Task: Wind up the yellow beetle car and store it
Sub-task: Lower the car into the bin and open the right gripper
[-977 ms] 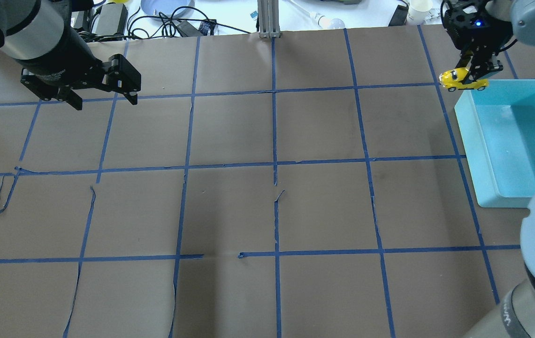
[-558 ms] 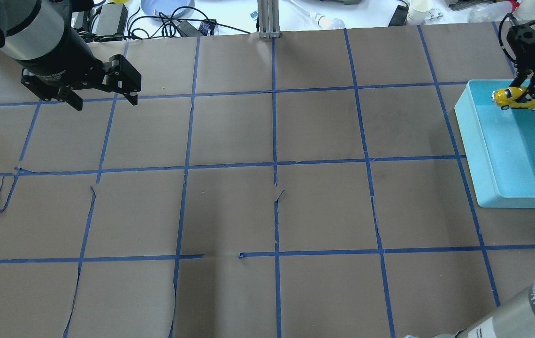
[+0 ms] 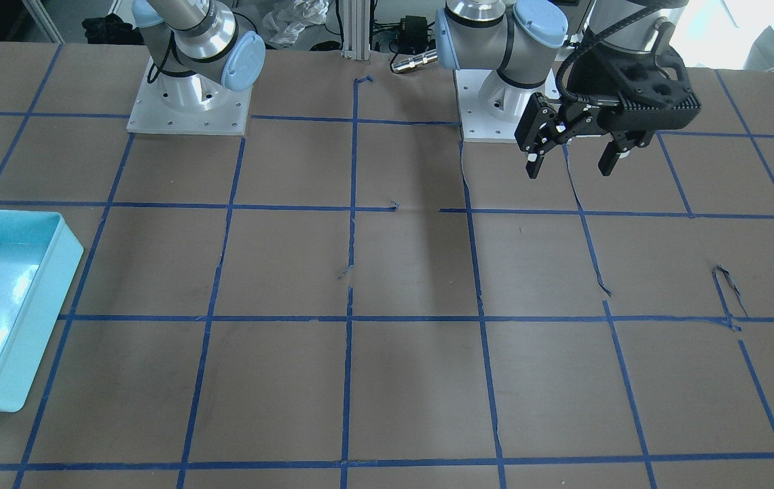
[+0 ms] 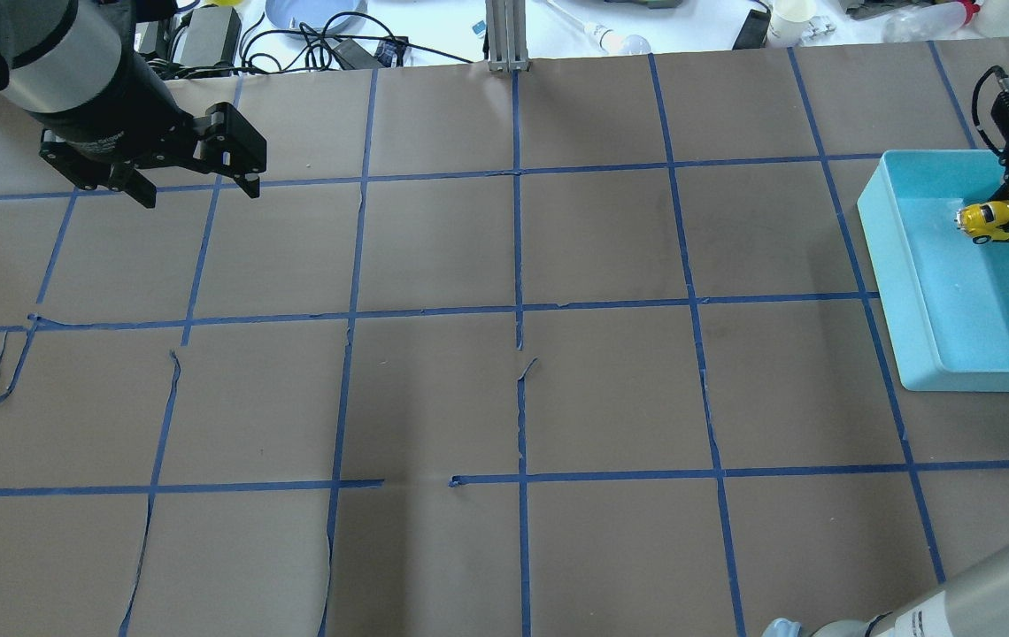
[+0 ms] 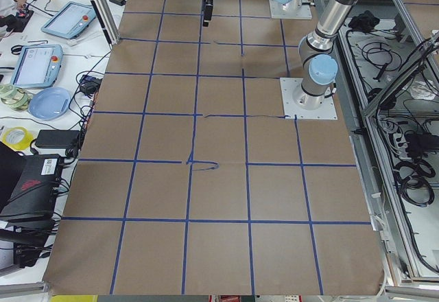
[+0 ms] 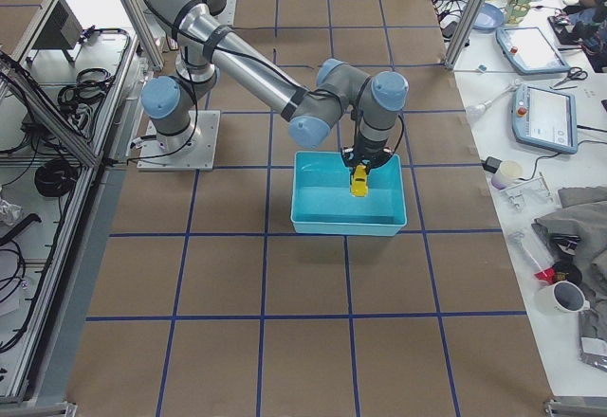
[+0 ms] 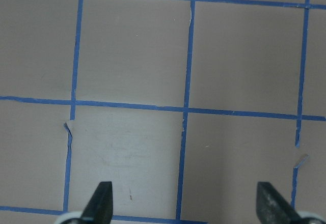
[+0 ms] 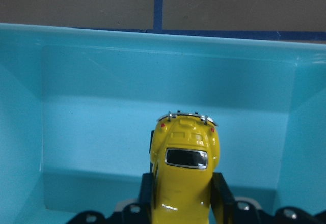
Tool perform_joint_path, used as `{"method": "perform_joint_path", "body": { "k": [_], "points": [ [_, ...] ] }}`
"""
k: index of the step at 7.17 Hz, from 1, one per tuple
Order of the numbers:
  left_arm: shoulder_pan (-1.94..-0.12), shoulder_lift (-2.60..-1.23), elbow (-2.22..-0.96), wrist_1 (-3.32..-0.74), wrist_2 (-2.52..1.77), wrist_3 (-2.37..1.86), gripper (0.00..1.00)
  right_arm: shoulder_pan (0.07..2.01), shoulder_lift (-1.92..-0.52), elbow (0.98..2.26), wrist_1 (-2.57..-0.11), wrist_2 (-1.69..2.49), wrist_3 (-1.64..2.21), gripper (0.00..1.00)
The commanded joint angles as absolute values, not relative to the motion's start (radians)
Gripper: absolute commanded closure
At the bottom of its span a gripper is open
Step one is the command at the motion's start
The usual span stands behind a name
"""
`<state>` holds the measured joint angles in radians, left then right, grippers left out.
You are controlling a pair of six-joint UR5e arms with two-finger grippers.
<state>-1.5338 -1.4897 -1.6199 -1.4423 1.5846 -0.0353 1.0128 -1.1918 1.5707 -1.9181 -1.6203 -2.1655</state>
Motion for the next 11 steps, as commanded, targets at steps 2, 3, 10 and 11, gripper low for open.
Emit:
{"method": "perform_joint_path", "body": {
  "k": [2,3,10,11],
  "points": [
    [-1.534,-1.489,-1.62,-1.443,1.583,-0.035,0.0,0.957,-1.193,1.722,-2.05,-1.625,-2.224,0.96],
    [-1.534,-1.489,-1.62,-1.445,1.582,-0.035,0.0,0.956,-1.19,1.789,-2.147,-1.621,-2.229,0.96],
    [-1.534,-1.489,-1.621,-1.447,1.574,-0.035,0.0,0.957,-1.282,1.821,-2.144,-1.614,-2.229,0.0],
    [-1.534,-1.489,-1.627,-1.445,1.572,-0.035,0.0,0.963,-1.328,1.769,-2.047,-1.614,-2.167,0.0]
  ]
}}
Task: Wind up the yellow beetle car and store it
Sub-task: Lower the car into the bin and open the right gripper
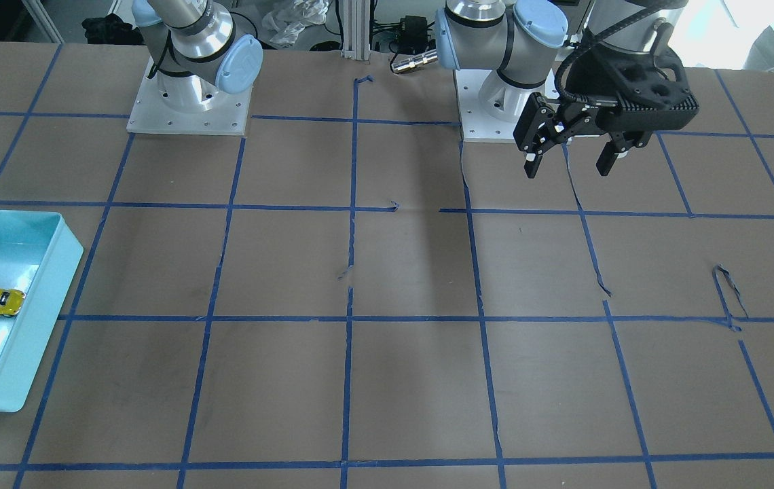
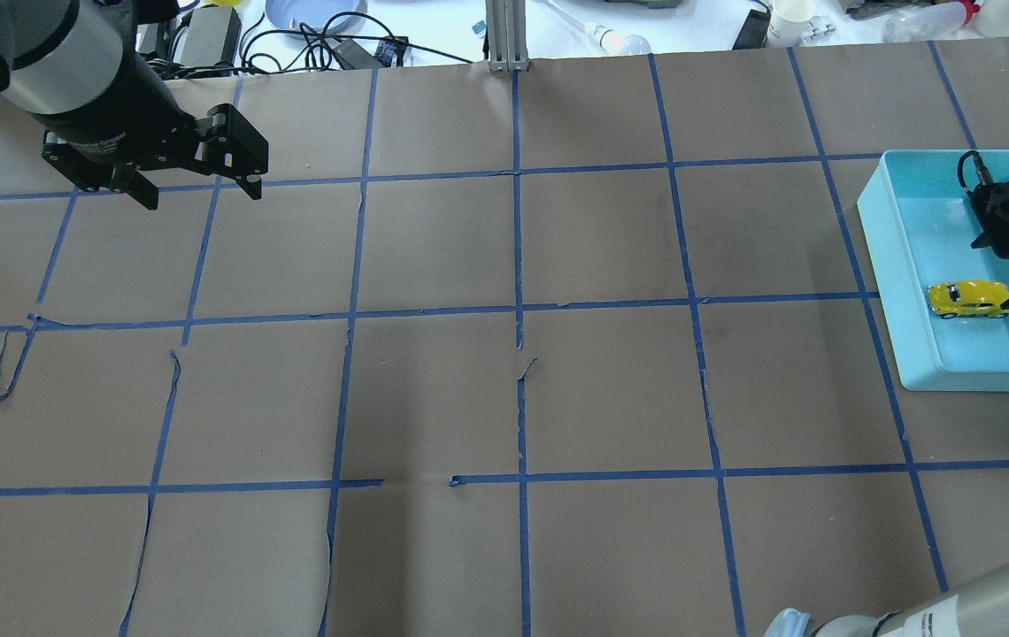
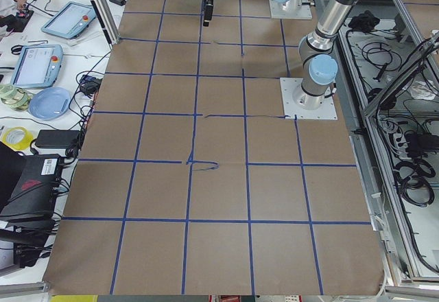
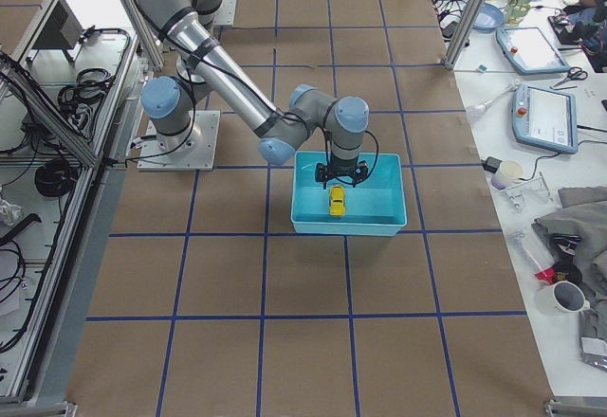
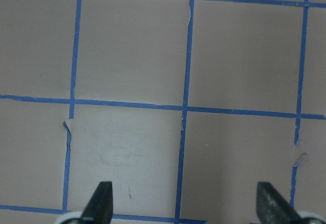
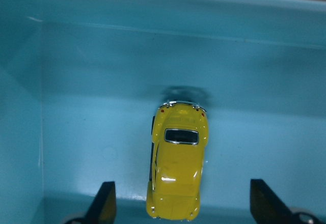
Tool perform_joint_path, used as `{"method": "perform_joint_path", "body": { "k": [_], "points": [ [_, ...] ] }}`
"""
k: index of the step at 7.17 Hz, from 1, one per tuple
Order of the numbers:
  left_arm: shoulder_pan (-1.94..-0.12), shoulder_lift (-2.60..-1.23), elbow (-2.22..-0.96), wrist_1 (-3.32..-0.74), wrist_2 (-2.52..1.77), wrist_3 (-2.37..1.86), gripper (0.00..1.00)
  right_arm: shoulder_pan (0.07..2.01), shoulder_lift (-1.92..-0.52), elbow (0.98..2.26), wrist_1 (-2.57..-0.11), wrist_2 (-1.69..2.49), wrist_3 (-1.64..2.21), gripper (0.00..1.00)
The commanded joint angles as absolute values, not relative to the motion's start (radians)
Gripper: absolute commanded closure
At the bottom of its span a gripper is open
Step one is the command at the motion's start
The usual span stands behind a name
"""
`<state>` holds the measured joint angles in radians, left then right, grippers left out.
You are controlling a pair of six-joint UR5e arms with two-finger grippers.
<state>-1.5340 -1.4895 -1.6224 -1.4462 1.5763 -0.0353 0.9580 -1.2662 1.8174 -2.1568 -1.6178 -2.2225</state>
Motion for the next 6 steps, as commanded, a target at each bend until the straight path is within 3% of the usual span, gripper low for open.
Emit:
{"method": "perform_joint_path", "body": {
  "k": [1,4,6],
  "points": [
    [-1.534,-1.488,-1.631,-1.445,1.572,-0.035,0.0,0.965,-1.362,1.688,-1.913,-1.609,-2.136,0.0],
    [-1.535,-1.488,-1.631,-1.445,1.571,-0.035,0.0,0.977,-1.461,1.458,-1.571,-1.609,-1.946,0.0],
    [-1.535,-1.488,-1.631,-1.445,1.574,-0.035,0.0,1.018,-1.532,1.428,-1.468,-1.611,-1.75,0.0]
  ]
}}
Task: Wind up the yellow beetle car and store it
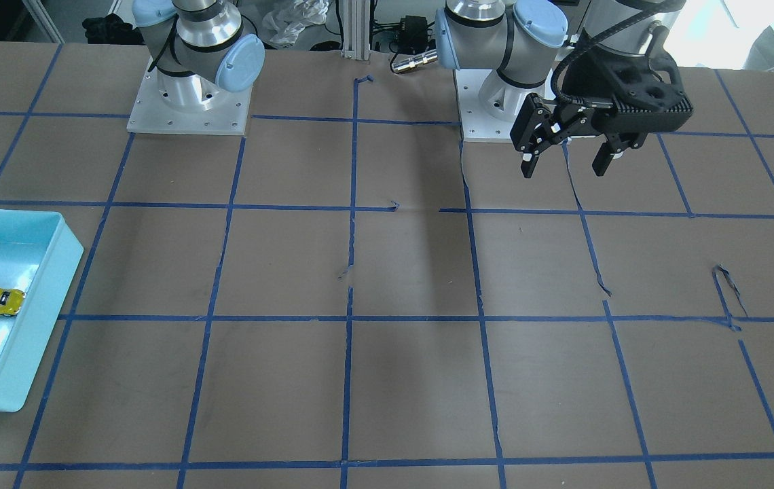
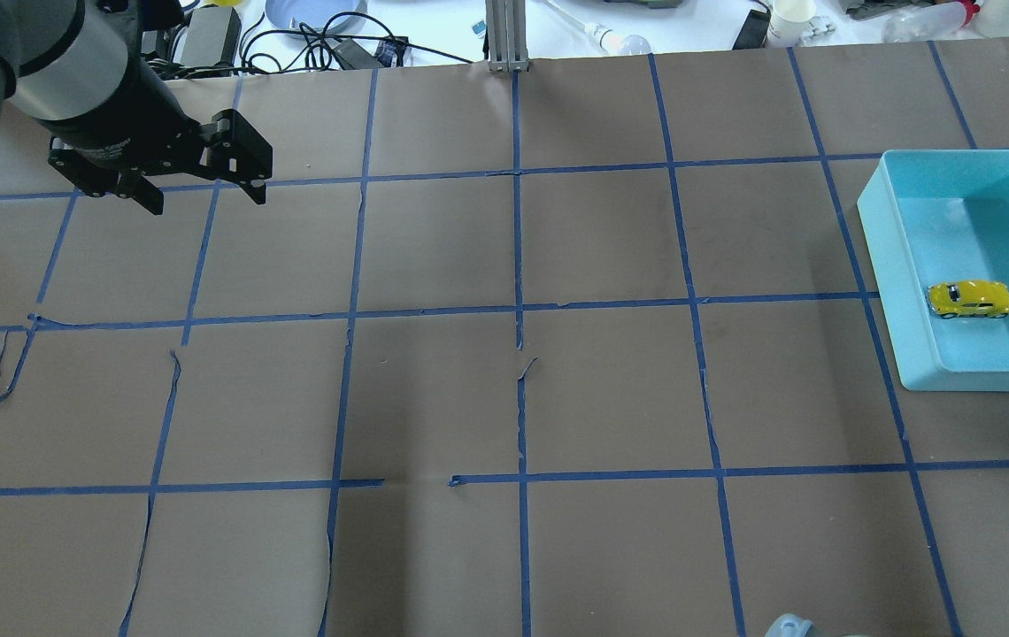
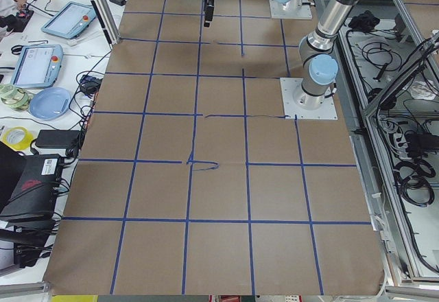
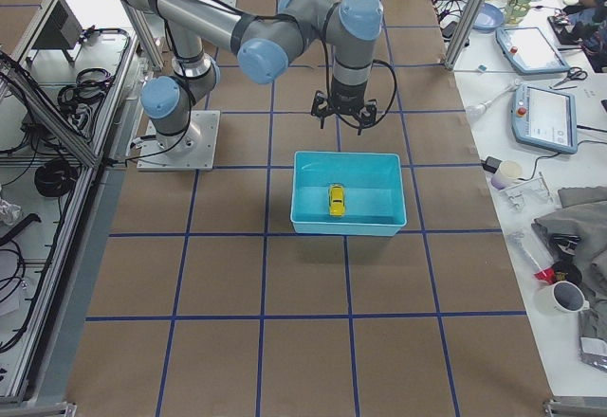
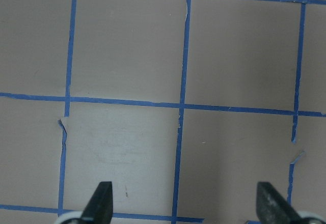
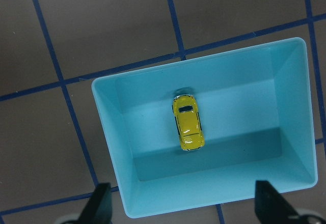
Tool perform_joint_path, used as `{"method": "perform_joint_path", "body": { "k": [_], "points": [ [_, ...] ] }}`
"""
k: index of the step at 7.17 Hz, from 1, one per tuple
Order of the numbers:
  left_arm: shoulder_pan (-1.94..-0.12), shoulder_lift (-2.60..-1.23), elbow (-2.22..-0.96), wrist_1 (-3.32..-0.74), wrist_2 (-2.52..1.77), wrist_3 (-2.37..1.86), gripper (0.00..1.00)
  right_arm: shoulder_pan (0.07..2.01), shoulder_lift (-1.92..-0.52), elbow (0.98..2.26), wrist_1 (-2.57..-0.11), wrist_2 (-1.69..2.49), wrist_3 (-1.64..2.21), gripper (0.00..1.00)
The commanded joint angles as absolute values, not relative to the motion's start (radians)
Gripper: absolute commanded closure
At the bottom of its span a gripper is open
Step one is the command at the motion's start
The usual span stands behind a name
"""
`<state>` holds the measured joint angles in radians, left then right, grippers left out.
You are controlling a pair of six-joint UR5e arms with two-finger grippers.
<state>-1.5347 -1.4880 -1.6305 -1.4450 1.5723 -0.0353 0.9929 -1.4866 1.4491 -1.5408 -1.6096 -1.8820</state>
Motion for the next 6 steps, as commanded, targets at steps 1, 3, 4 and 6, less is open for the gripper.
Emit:
{"method": "perform_joint_path", "body": {
  "k": [1,3,4,6],
  "points": [
    [-1.534,-1.488,-1.631,-1.445,1.575,-0.035,0.0,1.069,-1.54,1.428,-1.424,-1.609,-1.612,0.0],
    [-1.536,-1.488,-1.631,-1.445,1.574,-0.035,0.0,1.228,-1.557,1.425,-1.41,-1.606,-1.272,0.0],
    [-1.536,-1.488,-1.631,-1.445,1.574,-0.035,0.0,1.317,-1.559,1.424,-1.414,-1.606,-1.129,0.0],
    [-1.536,-1.488,-1.631,-1.445,1.574,-0.037,0.0,1.463,-1.549,1.424,-1.433,-1.577,-0.815,0.0]
  ]
}}
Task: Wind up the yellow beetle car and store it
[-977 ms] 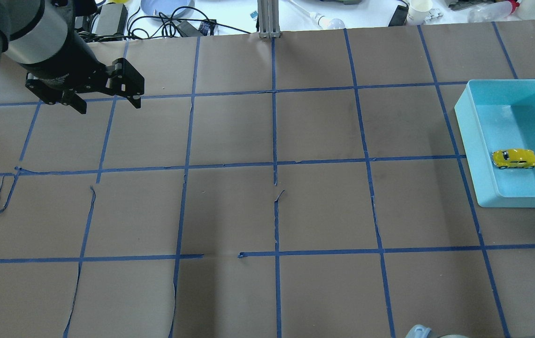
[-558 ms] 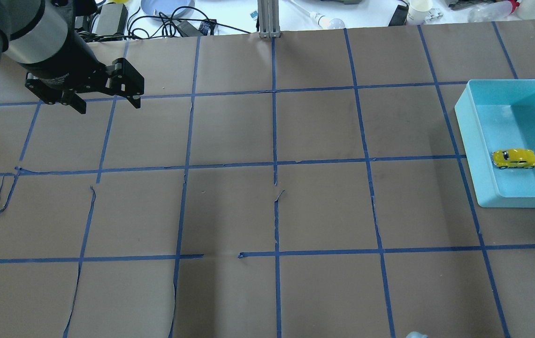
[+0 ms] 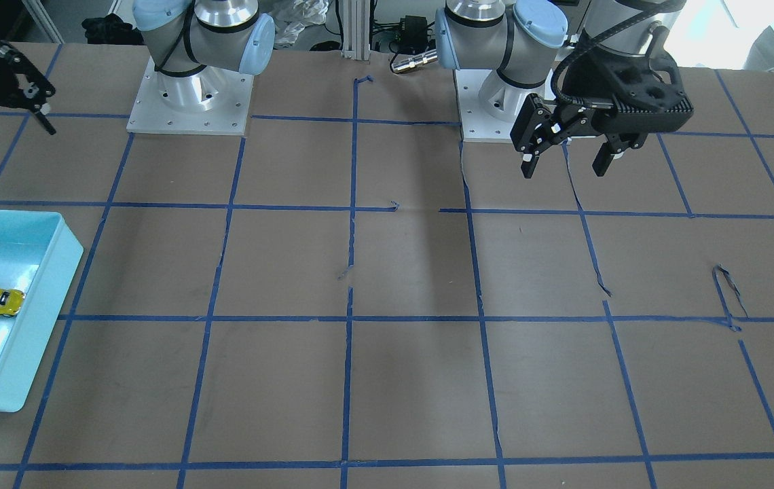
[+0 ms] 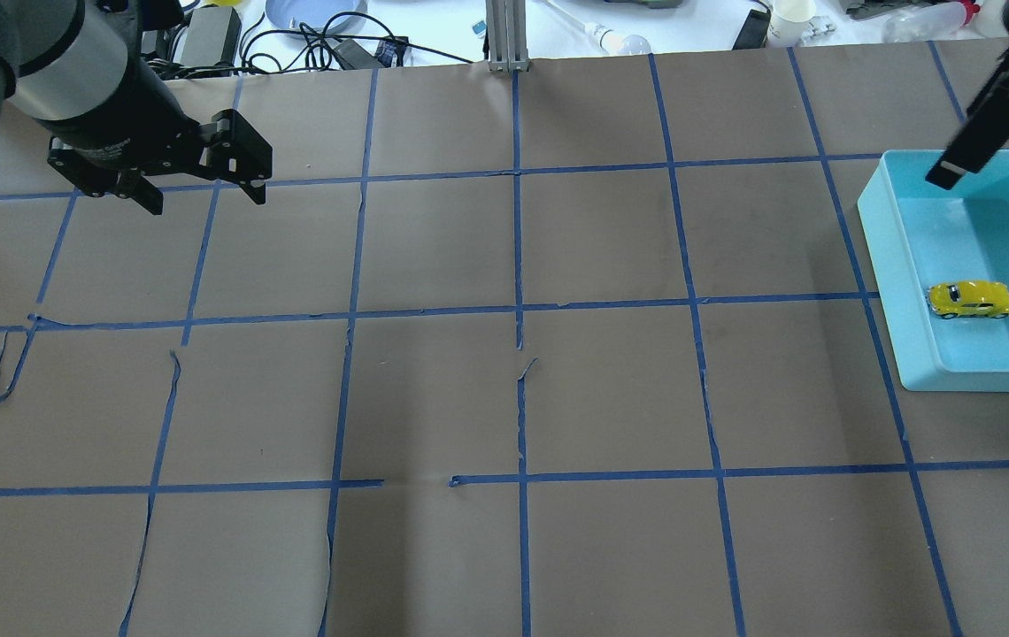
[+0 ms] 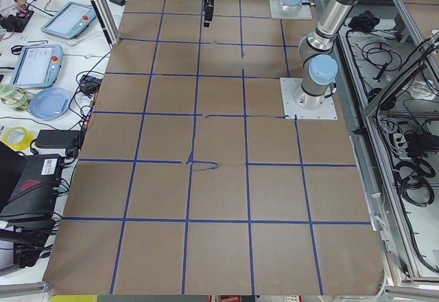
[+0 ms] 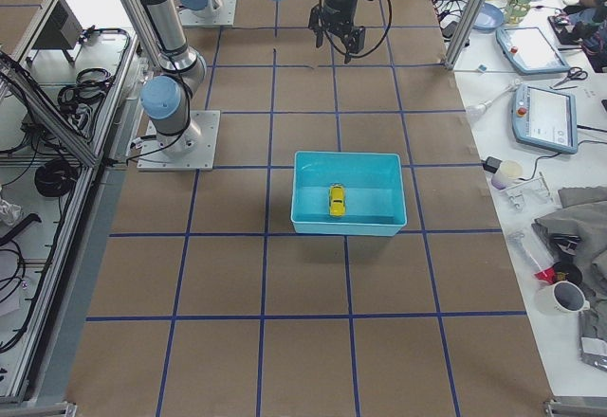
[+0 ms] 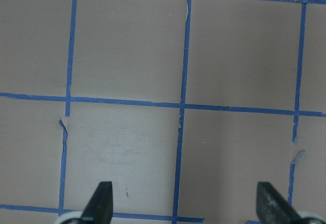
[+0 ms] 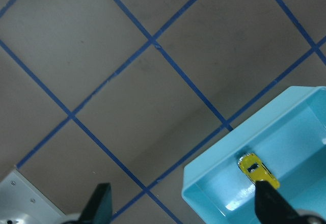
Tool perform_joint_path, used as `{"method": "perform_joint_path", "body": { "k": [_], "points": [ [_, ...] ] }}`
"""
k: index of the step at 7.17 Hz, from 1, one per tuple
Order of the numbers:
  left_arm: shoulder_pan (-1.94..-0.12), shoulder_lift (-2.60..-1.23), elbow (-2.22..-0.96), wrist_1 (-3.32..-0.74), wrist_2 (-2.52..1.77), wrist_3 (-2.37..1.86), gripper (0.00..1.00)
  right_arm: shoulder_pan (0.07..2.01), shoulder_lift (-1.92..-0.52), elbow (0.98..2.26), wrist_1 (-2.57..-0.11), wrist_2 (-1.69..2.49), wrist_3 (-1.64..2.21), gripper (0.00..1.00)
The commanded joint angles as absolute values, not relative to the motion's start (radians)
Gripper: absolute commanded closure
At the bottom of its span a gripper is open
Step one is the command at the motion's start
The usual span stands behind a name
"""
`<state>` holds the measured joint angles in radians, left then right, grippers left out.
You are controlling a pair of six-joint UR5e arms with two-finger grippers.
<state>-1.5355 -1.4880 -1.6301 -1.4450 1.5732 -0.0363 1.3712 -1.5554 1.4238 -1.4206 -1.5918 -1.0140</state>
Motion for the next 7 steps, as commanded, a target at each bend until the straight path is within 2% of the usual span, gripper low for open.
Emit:
{"method": "perform_joint_path", "body": {
  "k": [1,5,7],
  "points": [
    [-1.537,-1.488,-1.631,-1.447,1.575,-0.037,0.0,1.526,-1.537,1.425,-1.477,-1.577,-0.664,0.0],
    [-1.537,-1.488,-1.629,-1.45,1.574,-0.037,0.0,1.609,-1.509,1.424,-1.537,-1.597,-0.055,0.0],
    [-1.537,-1.488,-1.631,-1.451,1.574,-0.037,0.0,1.609,-1.511,1.433,-1.563,-1.585,0.061,0.0]
  ]
}}
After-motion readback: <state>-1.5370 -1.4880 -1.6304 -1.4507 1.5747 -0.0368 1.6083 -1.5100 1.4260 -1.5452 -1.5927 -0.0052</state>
